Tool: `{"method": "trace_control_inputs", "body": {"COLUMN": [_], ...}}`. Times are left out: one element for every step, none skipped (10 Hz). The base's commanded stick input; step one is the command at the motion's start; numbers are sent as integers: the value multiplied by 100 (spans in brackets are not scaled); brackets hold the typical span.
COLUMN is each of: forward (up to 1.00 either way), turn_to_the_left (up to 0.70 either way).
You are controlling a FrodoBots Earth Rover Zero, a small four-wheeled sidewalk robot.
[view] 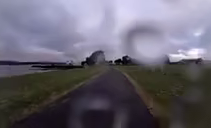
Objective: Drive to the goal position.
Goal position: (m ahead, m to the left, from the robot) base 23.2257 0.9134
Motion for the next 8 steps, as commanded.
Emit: {"method": "trace_control_inputs", "body": {"forward": [70,70,70,70,70,70,70,70], "turn_to_the_left": [0,0,0,0,0,0,0,0]}}
